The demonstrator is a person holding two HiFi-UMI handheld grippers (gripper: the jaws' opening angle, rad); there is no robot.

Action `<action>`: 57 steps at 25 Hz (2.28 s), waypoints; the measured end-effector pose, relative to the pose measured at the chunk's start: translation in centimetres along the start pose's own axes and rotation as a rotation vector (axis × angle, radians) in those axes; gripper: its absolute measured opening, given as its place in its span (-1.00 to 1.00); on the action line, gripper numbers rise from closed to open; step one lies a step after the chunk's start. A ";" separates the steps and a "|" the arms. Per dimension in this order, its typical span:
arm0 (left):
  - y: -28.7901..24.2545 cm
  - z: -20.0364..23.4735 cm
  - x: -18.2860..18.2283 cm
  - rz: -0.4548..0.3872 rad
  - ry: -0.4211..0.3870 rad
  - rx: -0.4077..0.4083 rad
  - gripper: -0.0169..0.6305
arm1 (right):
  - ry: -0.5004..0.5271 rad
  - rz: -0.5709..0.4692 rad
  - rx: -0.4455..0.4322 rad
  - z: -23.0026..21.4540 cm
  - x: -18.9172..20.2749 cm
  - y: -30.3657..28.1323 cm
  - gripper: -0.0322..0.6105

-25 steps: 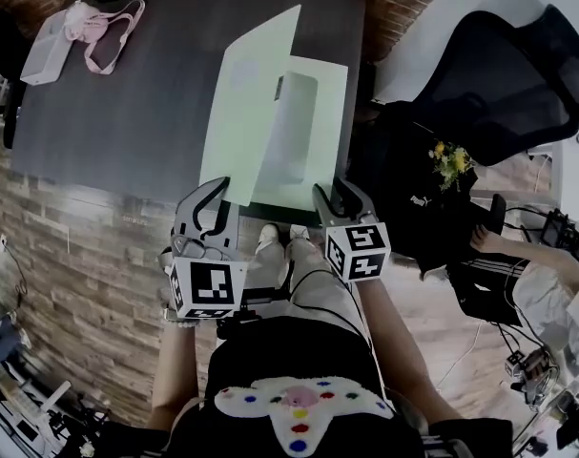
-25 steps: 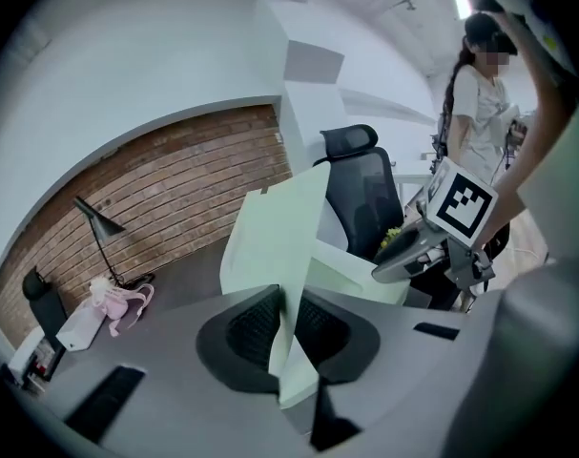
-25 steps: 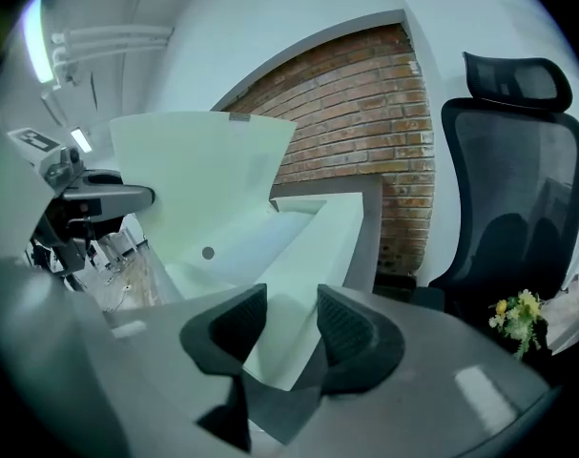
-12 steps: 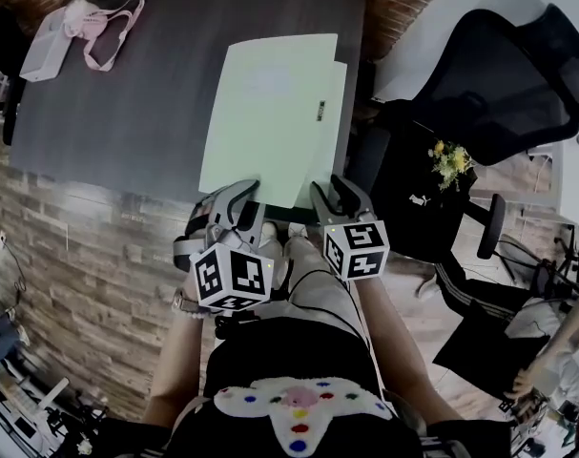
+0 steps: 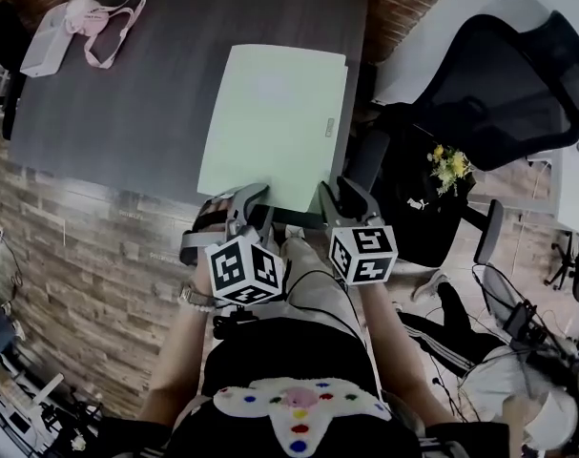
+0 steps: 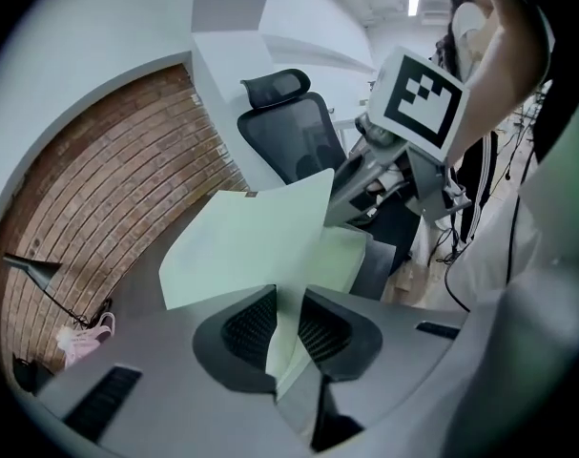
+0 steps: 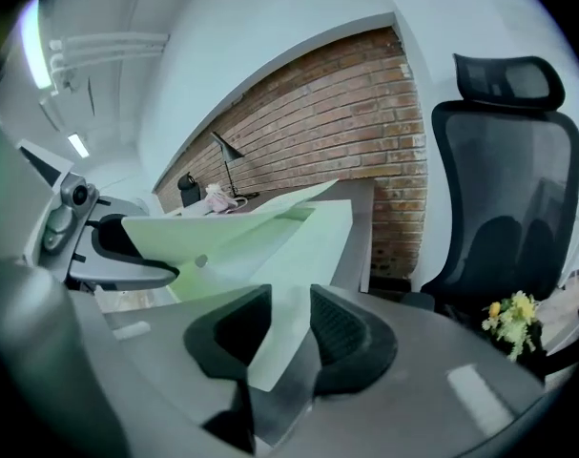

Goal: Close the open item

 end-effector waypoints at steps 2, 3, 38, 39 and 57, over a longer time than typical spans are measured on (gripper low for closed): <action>-0.4 -0.2 -0.2 0.022 -0.022 0.004 -0.77 | 0.024 -0.020 0.061 -0.9 -0.8 0.7 -0.62; -0.6 -0.4 -0.4 0.034 -0.035 0.005 -0.77 | 0.035 -0.033 0.082 -1.3 -1.4 1.0 -0.66; -1.8 -1.7 -0.4 0.044 -0.192 0.010 -0.56 | 0.182 0.016 0.048 -3.2 -7.8 -6.4 -0.88; -1.7 -1.8 -0.2 0.041 -0.188 0.018 -0.55 | 0.178 0.014 0.048 -3.2 -7.8 -6.3 -0.88; 4.7 5.6 4.1 -0.315 0.338 -0.068 -0.93 | 0.212 -0.061 0.015 -1.5 -8.4 -3.6 -0.88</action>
Point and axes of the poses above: the fingertips, and each gripper's own axes: y backward along the fingers, z to its left, x out of its underside, the point moved 8 cm from there along y, backward along the fingers, and after that the axes turned 15 degrees about z, right-handed, at the moved point
